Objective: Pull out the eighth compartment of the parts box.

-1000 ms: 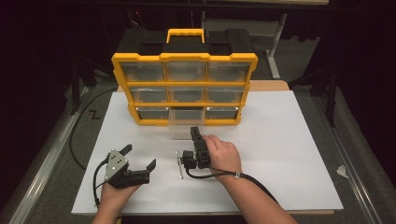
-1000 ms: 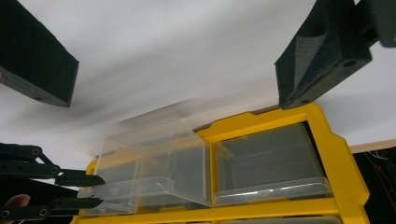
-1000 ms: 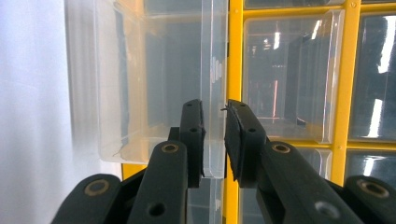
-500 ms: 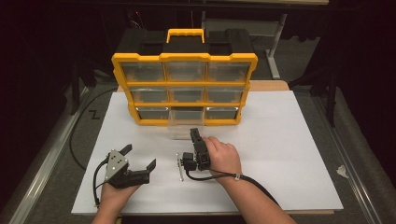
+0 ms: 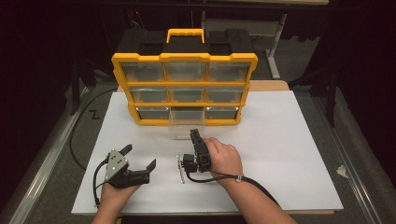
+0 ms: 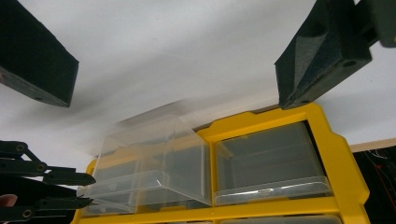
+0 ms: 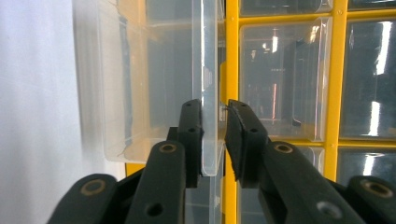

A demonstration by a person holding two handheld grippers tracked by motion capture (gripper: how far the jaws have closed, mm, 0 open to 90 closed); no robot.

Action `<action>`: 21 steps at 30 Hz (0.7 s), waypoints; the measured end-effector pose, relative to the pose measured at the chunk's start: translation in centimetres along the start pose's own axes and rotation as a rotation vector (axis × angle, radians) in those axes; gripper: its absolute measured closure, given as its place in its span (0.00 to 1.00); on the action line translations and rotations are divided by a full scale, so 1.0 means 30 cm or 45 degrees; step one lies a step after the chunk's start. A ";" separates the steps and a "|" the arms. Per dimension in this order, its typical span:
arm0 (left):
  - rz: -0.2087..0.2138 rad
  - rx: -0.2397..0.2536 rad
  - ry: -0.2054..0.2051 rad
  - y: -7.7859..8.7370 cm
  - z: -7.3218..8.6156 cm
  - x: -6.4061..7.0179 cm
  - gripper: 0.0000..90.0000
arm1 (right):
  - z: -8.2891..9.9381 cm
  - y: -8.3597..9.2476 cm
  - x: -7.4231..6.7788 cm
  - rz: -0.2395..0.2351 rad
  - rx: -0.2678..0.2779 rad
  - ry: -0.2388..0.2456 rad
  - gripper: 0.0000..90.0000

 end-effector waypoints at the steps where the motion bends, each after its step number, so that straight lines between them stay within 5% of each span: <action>1: 0.001 0.000 -0.002 0.000 0.000 0.001 0.00 | 0.001 0.003 0.001 -0.004 0.000 -0.002 0.83; 21: 0.001 -0.005 -0.018 -0.001 0.001 0.005 0.00 | 0.138 0.051 -0.010 -0.060 -0.082 -0.016 0.64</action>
Point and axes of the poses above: each handheld gripper's, and its own axes: y roughly backward along the jaws, z roughly out of its underside, x roughly to its right, the point moved 6 cm from there along -y, roughly forward along the jaws, and after that the axes turned 15 degrees about -y, right-handed, at the moved point
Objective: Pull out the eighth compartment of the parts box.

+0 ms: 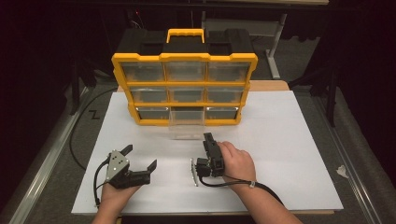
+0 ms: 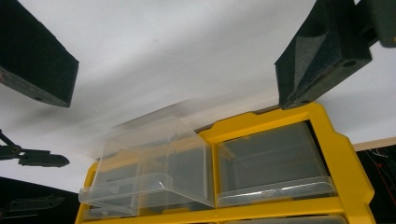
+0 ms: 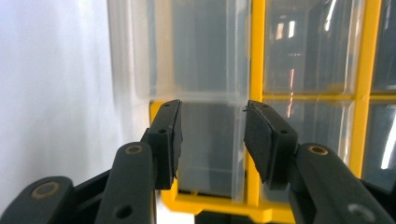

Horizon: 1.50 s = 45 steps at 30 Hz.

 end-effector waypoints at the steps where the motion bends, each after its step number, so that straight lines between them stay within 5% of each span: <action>1: 0.000 -0.005 -0.003 0.001 0.001 0.000 0.00 | 0.011 0.002 0.001 0.001 -0.001 0.002 0.63; 26: -0.014 -0.021 -0.031 -0.001 0.007 0.002 0.00 | 0.346 0.069 0.054 0.021 -0.124 -0.054 0.55; 33: -0.011 -0.025 -0.033 -0.005 0.006 0.005 0.00 | 0.444 0.084 0.084 0.034 -0.186 -0.120 0.52; 40: -0.010 -0.028 -0.036 -0.005 0.007 0.006 0.00 | 0.460 0.069 0.080 -0.009 -0.197 -0.126 0.46; 45: -0.009 -0.032 -0.039 -0.007 0.008 0.007 0.00 | 0.452 0.068 0.066 -0.036 -0.197 -0.103 0.32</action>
Point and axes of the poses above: each handheld gripper's, and its own axes: y roughly backward along the jaws, z roughly out of its underside, x roughly to its right, the point moved 6 cm from there along -y, roughly forward along the jaws, and after that the axes turned 15 degrees about -y, right-handed, at the moved point
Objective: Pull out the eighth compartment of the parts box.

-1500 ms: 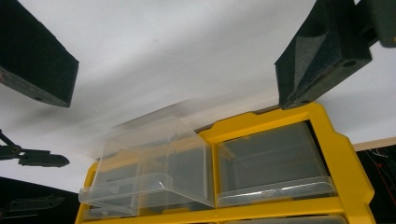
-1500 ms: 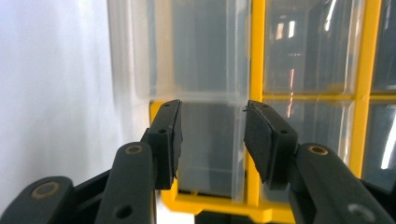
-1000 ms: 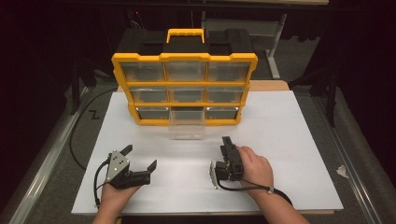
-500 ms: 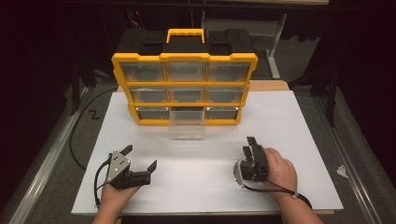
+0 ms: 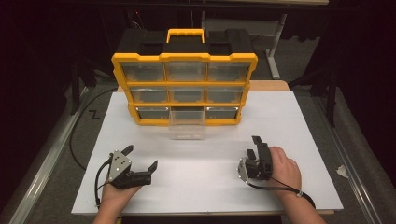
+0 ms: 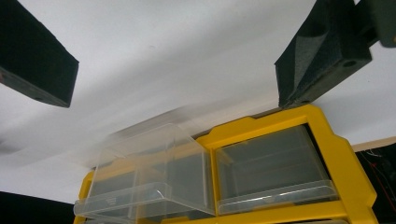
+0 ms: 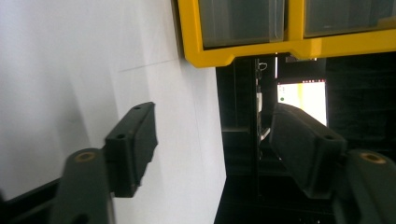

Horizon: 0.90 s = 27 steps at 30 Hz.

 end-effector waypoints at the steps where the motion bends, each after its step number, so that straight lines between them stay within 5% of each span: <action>1: 0.001 0.001 0.000 0.000 0.000 0.001 0.00 | -0.001 0.000 -0.003 -0.007 0.001 0.002 0.30; 9: 0.001 0.003 0.000 0.003 -0.001 0.000 0.00 | -0.005 0.002 -0.009 -0.020 0.006 -0.003 0.16; 13: 0.002 0.004 0.000 0.003 0.000 -0.001 0.00 | -0.009 0.004 0.002 0.011 0.015 0.002 0.01; 27: -0.005 0.004 0.013 0.005 -0.001 -0.005 0.00 | -0.005 0.010 0.008 0.037 0.017 -0.024 0.01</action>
Point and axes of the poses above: each handheld gripper's, and its own axes: y roughly backward along the jaws, z roughly out of its underside, x roughly to its right, the point moved 6 cm from there along -y, roughly forward along the jaws, and after that the axes turned 15 degrees about -y, right-handed, at the moved point
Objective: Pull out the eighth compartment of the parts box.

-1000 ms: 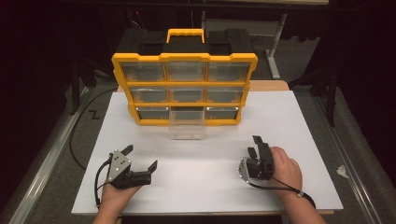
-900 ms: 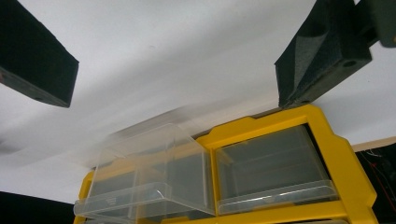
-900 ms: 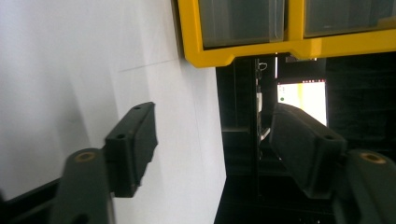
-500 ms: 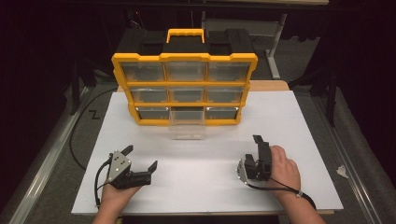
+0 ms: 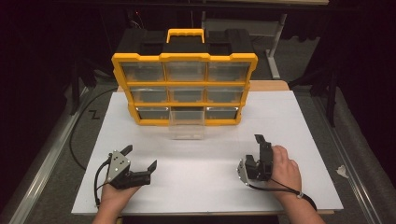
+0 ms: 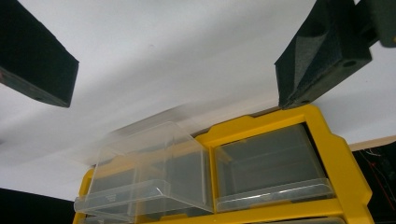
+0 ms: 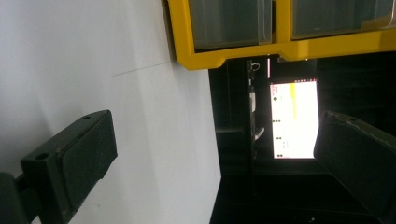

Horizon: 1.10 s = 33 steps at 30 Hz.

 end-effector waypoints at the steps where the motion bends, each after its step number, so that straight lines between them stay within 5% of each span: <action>1: 0.002 0.001 0.002 0.000 0.000 0.000 0.00 | 0.002 -0.001 -0.001 -0.011 0.000 -0.019 0.01; 4: -0.001 0.001 0.001 0.001 0.000 -0.001 0.00 | 0.012 -0.004 -0.001 -0.037 -0.020 -0.074 0.01; 10: -0.001 -0.001 0.011 0.002 0.000 -0.002 0.01 | 0.048 -0.018 0.006 -0.108 -0.067 -0.308 0.01; 17: 0.005 0.006 0.025 0.001 -0.001 -0.006 0.01 | 0.093 -0.029 0.015 -0.274 -0.114 -0.722 0.01; 20: 0.004 0.012 0.031 0.003 -0.003 -0.007 0.01 | 0.110 -0.028 0.031 -0.353 -0.112 -0.952 0.01; 21: 0.003 0.017 0.032 0.003 -0.004 -0.008 0.01 | 0.110 -0.028 0.031 -0.353 -0.112 -0.952 0.01; 23: 0.004 0.018 0.037 0.004 -0.004 -0.009 0.01 | 0.118 -0.025 0.039 -0.400 -0.107 -1.065 0.01; 24: 0.005 0.020 0.039 0.004 -0.004 -0.009 0.01 | 0.129 -0.021 0.048 -0.437 -0.094 -1.177 0.01; 25: 0.006 0.021 0.041 0.005 -0.005 -0.010 0.01 | 0.129 -0.021 0.048 -0.437 -0.094 -1.177 0.01; 33: 0.007 0.024 0.057 0.004 -0.004 -0.012 0.01 | 0.155 0.019 0.099 -0.525 0.030 -1.532 0.01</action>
Point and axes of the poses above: each handheld gripper's, and its own axes: y roughly backward along the jaws, z roughly out of its underside, x roughly to its right, the point moved 6 cm from there along -y, roughly forward along the jaws, and after that the axes turned 15 degrees about -y, right-handed, at the moved point
